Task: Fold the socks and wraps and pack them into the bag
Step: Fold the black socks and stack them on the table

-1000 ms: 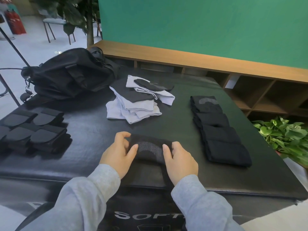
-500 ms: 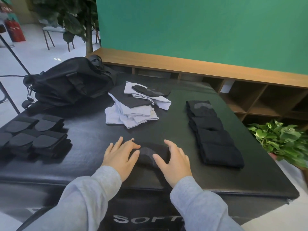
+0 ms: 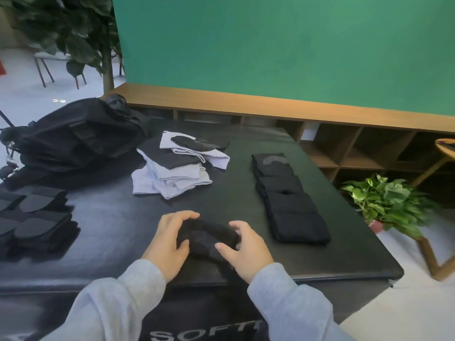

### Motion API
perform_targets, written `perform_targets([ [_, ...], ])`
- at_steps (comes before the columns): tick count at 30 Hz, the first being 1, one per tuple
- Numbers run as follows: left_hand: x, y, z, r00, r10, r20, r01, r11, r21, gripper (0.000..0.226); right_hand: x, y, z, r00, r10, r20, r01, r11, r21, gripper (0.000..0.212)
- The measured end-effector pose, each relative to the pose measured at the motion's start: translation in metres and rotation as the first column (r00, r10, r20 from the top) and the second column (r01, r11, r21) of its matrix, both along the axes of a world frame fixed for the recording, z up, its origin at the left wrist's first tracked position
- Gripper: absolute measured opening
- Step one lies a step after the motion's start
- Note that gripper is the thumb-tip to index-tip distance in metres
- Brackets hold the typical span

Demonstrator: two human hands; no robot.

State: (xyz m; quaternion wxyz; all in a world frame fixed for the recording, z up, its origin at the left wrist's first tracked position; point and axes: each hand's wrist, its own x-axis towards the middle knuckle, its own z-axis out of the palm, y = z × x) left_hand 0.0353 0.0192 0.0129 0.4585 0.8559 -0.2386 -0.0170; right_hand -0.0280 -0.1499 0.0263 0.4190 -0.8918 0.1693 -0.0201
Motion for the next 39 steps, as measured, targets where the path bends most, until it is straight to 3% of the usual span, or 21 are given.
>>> perform_targets([
  [4,0.004,-0.003,0.000,0.998,-0.039,-0.054,0.039,0.999,0.004,0.061,-0.006,-0.007,0.015,0.989,0.060,-0.131,-0.077,0.989,-0.125,0.022],
  [8,0.014,-0.001,0.007,0.974,-0.107,-0.200,0.104,0.994,-0.029,0.074,-0.004,-0.011,0.025,0.989,0.074,-0.127,-0.094,0.982,-0.163,0.021],
  [15,0.042,-0.020,0.026,0.965,-0.071,-0.253,-0.001,0.962,-0.275,0.041,0.029,-0.031,0.052,1.000,-0.003,0.013,0.003,1.000,-0.004,0.026],
  [23,0.075,-0.083,0.024,0.954,0.010,-0.299,-0.166,0.849,-0.501,0.026,0.060,-0.074,0.052,0.962,-0.202,0.183,0.175,0.973,0.154,0.032],
  [33,0.111,-0.168,0.041,0.938,-0.084,-0.336,-0.074,0.899,-0.432,0.040,0.104,-0.153,0.062,0.917,-0.293,0.272,0.296,0.955,0.033,0.020],
  [39,0.162,-0.226,0.046,0.950,-0.078,-0.302,0.000,0.968,-0.251,0.042,0.158,-0.214,0.053,0.905,-0.329,0.269,0.332,0.942,0.035,0.025],
])
